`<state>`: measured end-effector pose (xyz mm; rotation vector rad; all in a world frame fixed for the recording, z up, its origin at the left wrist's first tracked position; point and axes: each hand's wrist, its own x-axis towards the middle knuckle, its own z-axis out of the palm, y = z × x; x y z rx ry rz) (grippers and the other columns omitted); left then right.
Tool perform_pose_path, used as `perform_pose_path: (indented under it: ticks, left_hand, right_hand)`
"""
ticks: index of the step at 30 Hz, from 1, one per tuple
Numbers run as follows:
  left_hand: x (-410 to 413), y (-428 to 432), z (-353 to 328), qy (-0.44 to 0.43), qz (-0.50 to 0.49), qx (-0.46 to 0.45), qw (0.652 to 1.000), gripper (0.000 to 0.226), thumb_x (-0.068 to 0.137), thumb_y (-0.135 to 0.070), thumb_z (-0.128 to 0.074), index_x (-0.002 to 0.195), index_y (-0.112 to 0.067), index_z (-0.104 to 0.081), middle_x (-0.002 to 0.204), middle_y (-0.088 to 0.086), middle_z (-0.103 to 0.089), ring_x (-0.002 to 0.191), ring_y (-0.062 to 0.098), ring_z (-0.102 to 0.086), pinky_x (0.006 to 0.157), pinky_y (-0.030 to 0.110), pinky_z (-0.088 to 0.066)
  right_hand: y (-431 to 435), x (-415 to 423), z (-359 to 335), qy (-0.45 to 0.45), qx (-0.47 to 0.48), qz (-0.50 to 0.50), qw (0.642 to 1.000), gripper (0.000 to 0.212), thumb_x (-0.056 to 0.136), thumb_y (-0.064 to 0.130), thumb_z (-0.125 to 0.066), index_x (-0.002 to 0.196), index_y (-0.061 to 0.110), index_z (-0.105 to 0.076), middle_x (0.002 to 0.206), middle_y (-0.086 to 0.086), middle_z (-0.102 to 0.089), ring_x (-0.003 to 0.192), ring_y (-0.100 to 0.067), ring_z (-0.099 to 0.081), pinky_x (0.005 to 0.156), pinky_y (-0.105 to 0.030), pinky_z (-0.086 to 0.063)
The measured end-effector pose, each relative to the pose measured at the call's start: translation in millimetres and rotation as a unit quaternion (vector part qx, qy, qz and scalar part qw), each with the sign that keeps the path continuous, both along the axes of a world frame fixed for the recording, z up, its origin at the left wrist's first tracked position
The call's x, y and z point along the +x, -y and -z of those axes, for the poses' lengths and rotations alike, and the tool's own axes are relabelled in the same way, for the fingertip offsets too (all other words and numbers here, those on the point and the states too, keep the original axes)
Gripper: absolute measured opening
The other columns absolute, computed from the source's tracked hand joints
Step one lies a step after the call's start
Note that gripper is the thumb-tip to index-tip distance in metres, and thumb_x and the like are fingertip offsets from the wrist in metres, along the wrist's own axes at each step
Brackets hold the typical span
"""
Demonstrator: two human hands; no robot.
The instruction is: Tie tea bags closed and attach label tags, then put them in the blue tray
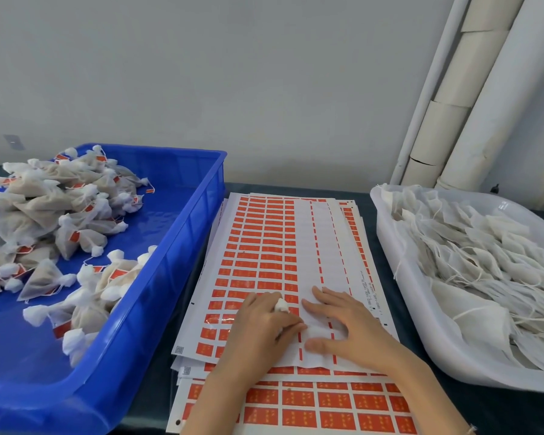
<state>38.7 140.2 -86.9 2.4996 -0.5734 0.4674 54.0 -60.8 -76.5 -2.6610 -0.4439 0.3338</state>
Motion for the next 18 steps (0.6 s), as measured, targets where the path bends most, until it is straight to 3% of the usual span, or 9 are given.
perform_pose_path:
  ticks: [9,14,18]
  left_hand:
    - [6,-5,4,-0.051,-0.068,-0.057,0.995,0.026,0.087,-0.048,-0.060,0.107,-0.037,-0.072,0.109,-0.018,-0.061,0.100,0.000,-0.042,0.090,0.017,-0.036]
    - [5,-9,2,-0.069,-0.102,-0.155,0.980,0.022,0.083,-0.050,-0.064,0.101,-0.039,-0.072,0.092,-0.035,-0.049,0.099,-0.010,-0.044,0.075,0.005,-0.029]
    - [-1,-15,4,-0.121,-0.047,-0.114,0.985,0.026,0.077,-0.058,-0.065,0.103,-0.052,-0.065,0.105,-0.043,-0.040,0.108,-0.013,-0.033,0.088,0.011,-0.026]
  right_hand:
    - [1,1,1,0.000,0.003,0.001,1.000,0.065,0.062,0.089,-0.043,0.120,0.073,-0.017,0.142,0.040,0.001,0.145,-0.002,-0.004,0.118,-0.041,-0.008]
    - [0,1,-3,-0.010,-0.016,0.001,1.000,0.067,0.063,0.087,-0.042,0.123,0.071,-0.018,0.147,0.037,-0.001,0.146,-0.002,-0.005,0.118,-0.042,-0.009]
    - [4,-1,-11,-0.024,-0.012,-0.016,0.999,0.068,0.061,0.088,-0.038,0.124,0.070,-0.023,0.151,0.034,-0.004,0.146,-0.003,-0.002,0.121,-0.045,-0.009]
